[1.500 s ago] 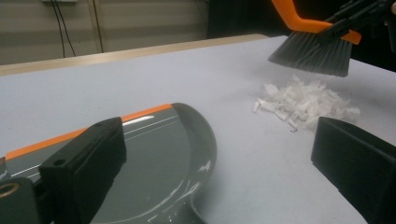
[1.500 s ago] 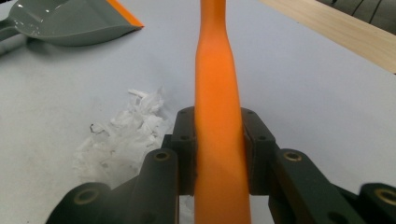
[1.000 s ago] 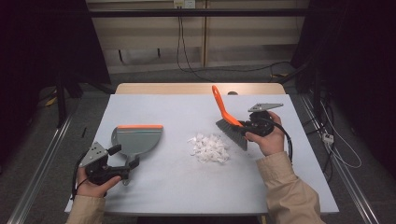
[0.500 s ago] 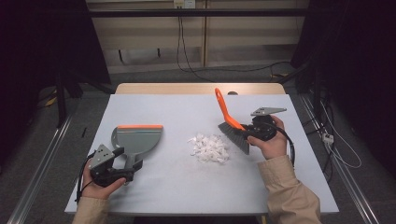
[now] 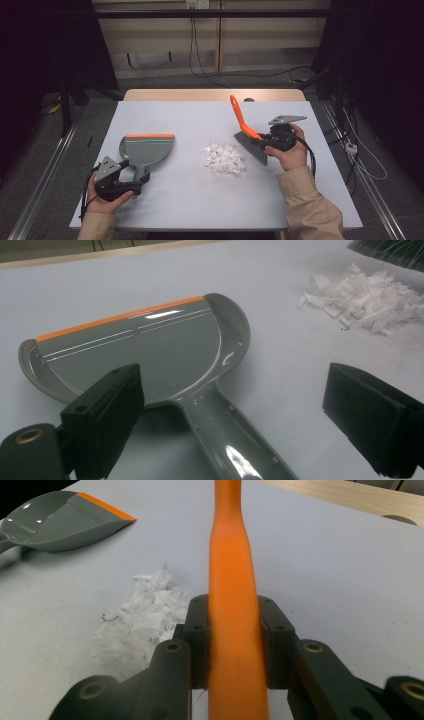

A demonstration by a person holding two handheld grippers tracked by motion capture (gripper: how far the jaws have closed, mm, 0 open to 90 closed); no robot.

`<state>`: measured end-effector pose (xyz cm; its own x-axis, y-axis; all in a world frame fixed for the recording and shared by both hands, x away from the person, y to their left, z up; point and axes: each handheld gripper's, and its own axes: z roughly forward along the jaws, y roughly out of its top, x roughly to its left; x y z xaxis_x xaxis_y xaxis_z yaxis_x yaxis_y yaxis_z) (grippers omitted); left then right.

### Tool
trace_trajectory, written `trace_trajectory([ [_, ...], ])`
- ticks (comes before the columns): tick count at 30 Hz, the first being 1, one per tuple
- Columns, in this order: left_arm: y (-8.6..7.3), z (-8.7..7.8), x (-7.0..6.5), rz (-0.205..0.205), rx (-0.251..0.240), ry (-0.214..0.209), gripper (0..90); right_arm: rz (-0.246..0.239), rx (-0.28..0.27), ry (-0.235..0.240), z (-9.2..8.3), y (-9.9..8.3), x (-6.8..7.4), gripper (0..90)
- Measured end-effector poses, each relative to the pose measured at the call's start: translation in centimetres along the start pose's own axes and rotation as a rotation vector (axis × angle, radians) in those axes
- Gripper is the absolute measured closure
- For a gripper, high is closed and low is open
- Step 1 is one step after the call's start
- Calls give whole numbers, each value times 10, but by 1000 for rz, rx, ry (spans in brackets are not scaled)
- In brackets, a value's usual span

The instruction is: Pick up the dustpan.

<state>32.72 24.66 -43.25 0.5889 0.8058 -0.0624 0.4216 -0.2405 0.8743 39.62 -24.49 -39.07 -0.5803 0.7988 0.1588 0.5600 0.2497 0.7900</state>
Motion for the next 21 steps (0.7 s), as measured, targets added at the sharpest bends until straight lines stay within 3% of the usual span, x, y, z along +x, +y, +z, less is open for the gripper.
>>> trace_trajectory([
  [4, -1, 4, -2, -1, 13, 5, 92, -17, -8, 0, -1, 0, 1, 716],
  [10, -5, 8, 0, 20, 72, 65, 104, -15, -3, -5, 0, 0, 2, 716],
  [21, -10, 5, 9, -24, 124, 117, 170, -9, -21, -9, -5, -2, -1, 716],
])
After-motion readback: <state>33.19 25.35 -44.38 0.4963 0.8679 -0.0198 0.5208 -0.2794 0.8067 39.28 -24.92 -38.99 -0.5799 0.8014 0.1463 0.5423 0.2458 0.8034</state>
